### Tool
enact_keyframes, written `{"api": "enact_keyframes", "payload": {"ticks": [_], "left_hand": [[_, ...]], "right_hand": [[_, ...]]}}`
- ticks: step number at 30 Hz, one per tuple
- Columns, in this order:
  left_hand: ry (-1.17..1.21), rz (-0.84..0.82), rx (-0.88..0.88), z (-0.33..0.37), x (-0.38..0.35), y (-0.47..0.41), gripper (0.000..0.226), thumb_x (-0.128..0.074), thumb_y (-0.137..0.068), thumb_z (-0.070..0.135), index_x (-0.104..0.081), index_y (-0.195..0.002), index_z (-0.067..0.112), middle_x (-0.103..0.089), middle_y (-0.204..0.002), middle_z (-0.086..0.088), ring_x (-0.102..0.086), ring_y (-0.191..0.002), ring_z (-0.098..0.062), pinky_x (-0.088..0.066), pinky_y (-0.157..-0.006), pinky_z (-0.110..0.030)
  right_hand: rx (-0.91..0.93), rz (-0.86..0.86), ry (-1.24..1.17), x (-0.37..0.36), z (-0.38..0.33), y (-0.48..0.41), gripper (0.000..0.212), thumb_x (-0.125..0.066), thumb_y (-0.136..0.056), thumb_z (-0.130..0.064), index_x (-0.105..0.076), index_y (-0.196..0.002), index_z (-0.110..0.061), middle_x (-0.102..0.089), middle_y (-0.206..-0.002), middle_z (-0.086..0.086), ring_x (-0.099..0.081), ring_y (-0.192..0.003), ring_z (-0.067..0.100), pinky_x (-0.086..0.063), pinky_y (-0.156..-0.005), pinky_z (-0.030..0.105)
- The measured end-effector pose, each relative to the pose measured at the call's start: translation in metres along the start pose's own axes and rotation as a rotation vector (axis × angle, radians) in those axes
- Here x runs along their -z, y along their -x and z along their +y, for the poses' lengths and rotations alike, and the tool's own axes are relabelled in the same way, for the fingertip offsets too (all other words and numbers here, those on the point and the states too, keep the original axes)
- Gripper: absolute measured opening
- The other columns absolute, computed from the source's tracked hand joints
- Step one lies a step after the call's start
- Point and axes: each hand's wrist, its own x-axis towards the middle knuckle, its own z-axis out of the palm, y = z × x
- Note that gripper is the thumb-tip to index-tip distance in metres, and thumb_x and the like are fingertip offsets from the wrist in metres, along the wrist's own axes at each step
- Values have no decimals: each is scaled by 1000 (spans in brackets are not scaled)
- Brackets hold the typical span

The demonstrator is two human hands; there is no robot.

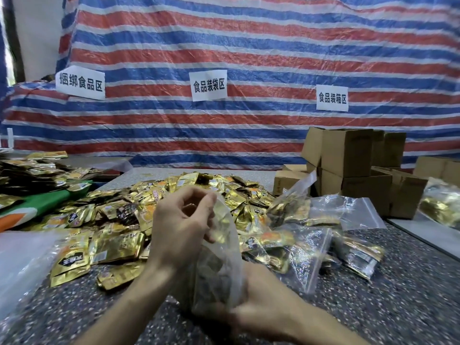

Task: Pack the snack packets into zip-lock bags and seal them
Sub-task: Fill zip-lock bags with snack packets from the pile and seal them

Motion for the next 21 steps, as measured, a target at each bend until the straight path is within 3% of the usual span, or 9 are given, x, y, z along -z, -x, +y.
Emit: {"api": "enact_keyframes", "payload": {"ticks": [2,7,11,13,14,16,17,19,21], "left_hand": [[26,39,-6,-7,1,-4,15,-63,-95,9,-70,-83,13,-67,-69,-5,-66,-57,-20,-54,-43,-29],[40,152,1,-29,14,-8,12,-63,-94,19,-68,-86,13,-66,-70,-6,-64,-60,-20,-49,-42,-24],[66,203,6,-39,16,-11,14,-61,-95,22,-66,-90,10,-67,-72,-5,-65,-62,-19,-52,-46,-27],[-34,186,4,-45,10,-10,11,-61,-96,23,-63,-100,13,-68,-86,2,-67,-78,-15,-58,-63,-28],[-146,174,6,-49,5,-9,17,-62,-96,24,-60,-111,16,-66,-101,4,-64,-92,-13,-58,-78,-31],[-415,177,-68,-57,-8,-4,45,-63,-95,27,-46,-136,16,-52,-132,-2,-50,-121,-14,-42,-107,-38],[-520,176,-145,-60,-13,-2,58,-61,-93,29,-38,-143,13,-44,-142,-7,-42,-130,-18,-31,-114,-38],[-647,117,-276,-68,-23,0,67,-54,-89,34,-31,-148,11,-37,-151,-14,-35,-138,-25,-22,-117,-41],[-686,16,-310,-82,-32,4,63,-47,-88,36,-33,-147,14,-39,-151,-14,-40,-135,-27,-28,-113,-49]], "right_hand": [[-48,129,208,10,3,0,32,-73,-83,-42,-64,-110,-28,-74,-97,-5,-71,-91,10,-60,-82,42],[-9,142,122,45,-3,1,25,-72,-87,-44,-71,-97,-21,-71,-81,1,-67,-72,16,-60,-61,42],[-64,98,51,60,-1,-1,16,-70,-93,-26,-70,-100,-11,-70,-93,19,-69,-86,37,-63,-60,43],[-70,83,15,61,-2,-7,19,-63,-97,-24,-71,-91,-8,-67,-89,27,-69,-83,40,-62,-57,41],[-74,103,-6,63,-4,-12,20,-62,-98,-24,-75,-84,-18,-70,-81,20,-72,-76,33,-61,-54,34],[-133,177,-74,71,-6,-22,23,-63,-97,-18,-78,-81,-24,-72,-67,3,-72,-60,19,-57,-50,24],[-186,227,-128,79,-5,-29,17,-64,-96,-13,-77,-86,-13,-70,-63,1,-70,-54,16,-56,-48,23],[-284,354,-220,101,-3,-46,18,-65,-95,-6,-68,-84,8,-64,-64,6,-66,-48,16,-57,-48,25],[-331,524,-313,128,0,-66,15,-62,-93,1,-60,-78,3,-58,-72,11,-66,-50,18,-63,-63,36]]}}
